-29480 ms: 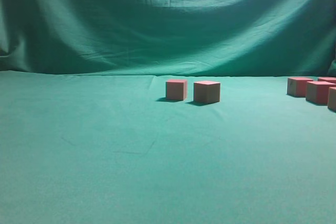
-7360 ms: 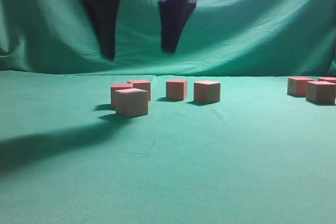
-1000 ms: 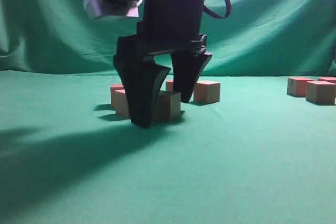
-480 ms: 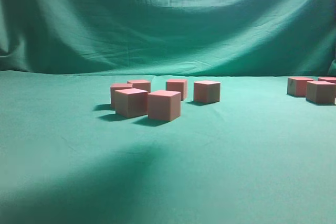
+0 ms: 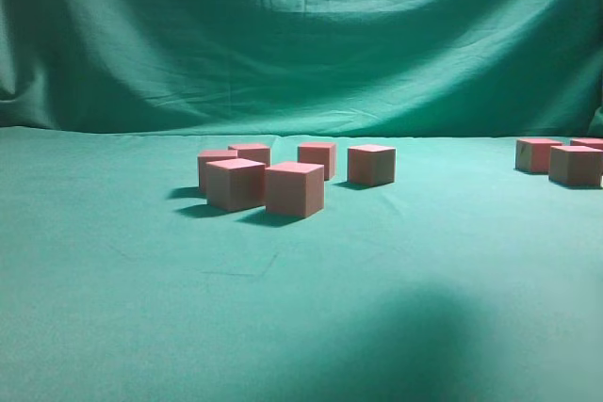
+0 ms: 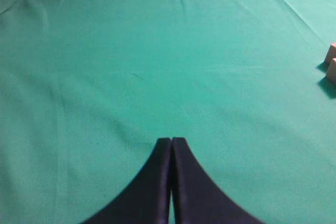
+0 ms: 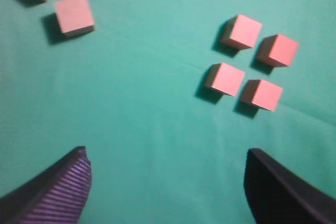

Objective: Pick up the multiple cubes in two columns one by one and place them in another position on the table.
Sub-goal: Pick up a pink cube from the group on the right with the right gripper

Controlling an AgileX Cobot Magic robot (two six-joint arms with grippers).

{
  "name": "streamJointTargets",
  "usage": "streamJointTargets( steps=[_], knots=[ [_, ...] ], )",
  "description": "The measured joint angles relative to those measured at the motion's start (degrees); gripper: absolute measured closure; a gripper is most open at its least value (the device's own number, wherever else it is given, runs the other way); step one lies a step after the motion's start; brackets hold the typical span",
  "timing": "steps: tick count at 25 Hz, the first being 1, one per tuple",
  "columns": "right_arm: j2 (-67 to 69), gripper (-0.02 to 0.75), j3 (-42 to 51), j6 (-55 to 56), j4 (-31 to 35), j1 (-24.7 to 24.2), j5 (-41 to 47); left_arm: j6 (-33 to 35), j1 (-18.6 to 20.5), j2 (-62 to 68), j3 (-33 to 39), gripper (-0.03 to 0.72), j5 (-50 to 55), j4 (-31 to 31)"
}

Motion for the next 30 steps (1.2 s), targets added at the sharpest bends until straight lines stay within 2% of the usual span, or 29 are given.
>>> streamJointTargets(
  steps=[5,6,10,22,30],
  knots=[
    [-0.1,0.16,0.0,0.9,3.6,-9.1,-1.7,0.0,0.0,0.0,0.0,0.688,0.0,0.0],
    [-0.1,0.205,0.0,0.9,4.8,-10.8,-2.5,0.0,0.0,0.0,0.0,0.688,0.0,0.0],
    [1.8,0.206,0.0,0.9,7.9,-15.3,-4.3,0.0,0.0,0.0,0.0,0.688,0.0,0.0],
    [14.5,0.206,0.0,-0.1,8.7,-16.3,-13.2,0.0,0.0,0.0,0.0,0.688,0.0,0.0],
    [19.7,0.206,0.0,-0.2,8.5,-16.3,-15.3,0.0,0.0,0.0,0.0,0.688,0.0,0.0]
  ],
)
